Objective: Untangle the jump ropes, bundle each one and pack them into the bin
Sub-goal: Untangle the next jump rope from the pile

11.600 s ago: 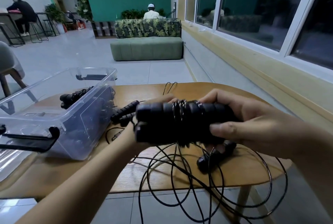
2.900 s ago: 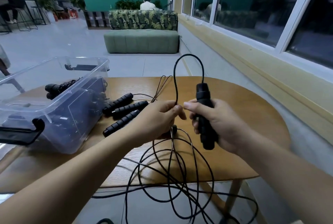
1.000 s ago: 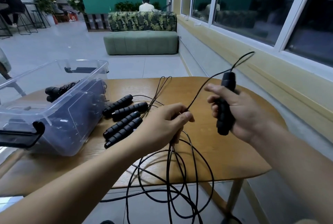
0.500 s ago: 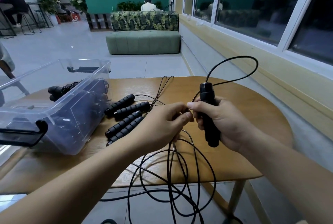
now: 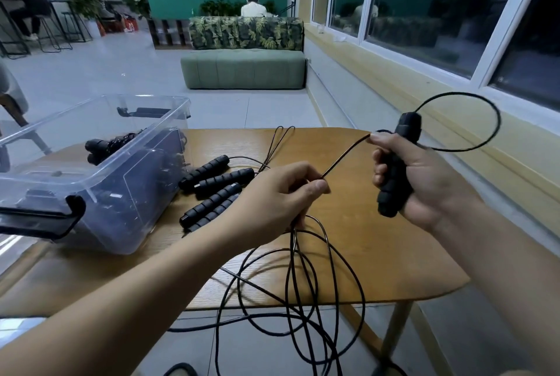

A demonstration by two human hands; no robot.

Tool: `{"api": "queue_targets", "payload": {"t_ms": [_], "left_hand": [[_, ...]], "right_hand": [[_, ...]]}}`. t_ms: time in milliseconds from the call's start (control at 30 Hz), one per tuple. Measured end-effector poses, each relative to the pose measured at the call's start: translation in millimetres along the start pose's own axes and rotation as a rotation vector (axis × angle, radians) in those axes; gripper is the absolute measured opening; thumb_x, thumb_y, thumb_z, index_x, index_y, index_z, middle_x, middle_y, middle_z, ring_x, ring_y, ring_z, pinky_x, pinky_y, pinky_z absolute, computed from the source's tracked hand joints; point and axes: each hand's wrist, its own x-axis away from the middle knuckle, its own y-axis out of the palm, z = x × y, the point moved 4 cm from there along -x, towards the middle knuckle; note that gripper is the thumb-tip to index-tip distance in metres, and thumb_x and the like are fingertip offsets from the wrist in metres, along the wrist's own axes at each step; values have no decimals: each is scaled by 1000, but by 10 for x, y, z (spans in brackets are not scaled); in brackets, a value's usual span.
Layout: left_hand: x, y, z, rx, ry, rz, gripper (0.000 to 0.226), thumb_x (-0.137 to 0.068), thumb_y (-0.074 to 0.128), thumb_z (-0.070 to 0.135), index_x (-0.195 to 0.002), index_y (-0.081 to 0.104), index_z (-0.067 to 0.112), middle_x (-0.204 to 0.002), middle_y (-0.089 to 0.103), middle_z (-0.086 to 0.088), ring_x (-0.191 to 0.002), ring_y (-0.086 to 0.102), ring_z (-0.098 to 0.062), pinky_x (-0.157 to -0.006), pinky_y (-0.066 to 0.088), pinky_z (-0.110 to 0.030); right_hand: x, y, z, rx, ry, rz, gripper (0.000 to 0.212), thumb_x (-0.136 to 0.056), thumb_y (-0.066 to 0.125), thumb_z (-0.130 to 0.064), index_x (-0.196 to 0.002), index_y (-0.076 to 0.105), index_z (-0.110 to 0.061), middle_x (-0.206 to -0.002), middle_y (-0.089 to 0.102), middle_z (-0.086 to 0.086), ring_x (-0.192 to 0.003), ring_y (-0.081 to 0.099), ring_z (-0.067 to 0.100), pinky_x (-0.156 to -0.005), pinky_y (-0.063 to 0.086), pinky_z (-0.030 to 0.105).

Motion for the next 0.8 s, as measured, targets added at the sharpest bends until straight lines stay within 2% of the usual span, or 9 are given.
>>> {"api": "queue_targets", "payload": {"t_ms": [133, 267, 400, 500, 667, 800], "left_hand": [[3, -3, 35, -27, 34, 36, 15, -109, 60, 25, -103, 72, 18, -57, 56, -1, -48, 54, -12, -50, 39, -21], [4, -1, 47, -53, 61, 33, 13, -109, 60, 24, -103, 70, 18, -61, 58, -4, -52, 58, -17, -51, 41, -23], [-2, 63, -26, -17, 35, -21, 13, -109, 61, 28, -99, 68, 23, -63, 60, -7, -56, 58, -22, -57, 45, -35], [12, 149, -78, 161, -34, -85, 15, -108, 61, 24, -101, 71, 16, -67, 56, -6, -60, 59, -24, -60, 45, -35], [30, 221, -75, 189, -83, -169, 20, -108, 61, 26, -103, 74, 11, -69, 58, -6, -65, 61, -21, -62, 49, -34], [28, 201, -52, 265, -111, -161, 23, -110, 58, 24, -98, 72, 10, -70, 55, -4, -66, 62, -22, -63, 51, -34]], "right_hand": [[110, 172, 131, 126, 50, -121, 40, -86, 84, -27, -117, 65, -9, -79, 65, 2, -61, 56, 12, -55, 51, 23], [189, 300, 228, 178, 77, -215, 28, -92, 81, -22, -111, 66, -8, -83, 64, 5, -64, 55, 14, -57, 51, 24], [225, 390, 262, 159, 68, -243, 17, -95, 78, -15, -103, 66, -6, -80, 61, 7, -62, 53, 14, -56, 48, 24], [226, 380, 199, 144, 44, -217, 12, -95, 76, -12, -99, 66, -7, -77, 61, 6, -61, 53, 14, -57, 49, 24], [79, 150, -36, 60, -49, -50, 18, -93, 79, -13, -101, 63, -10, -76, 63, 1, -59, 53, 13, -55, 50, 24], [-49, -66, -132, -57, -63, 57, 20, -92, 80, -14, -103, 63, -12, -75, 62, -2, -57, 52, 11, -53, 47, 22]]}}
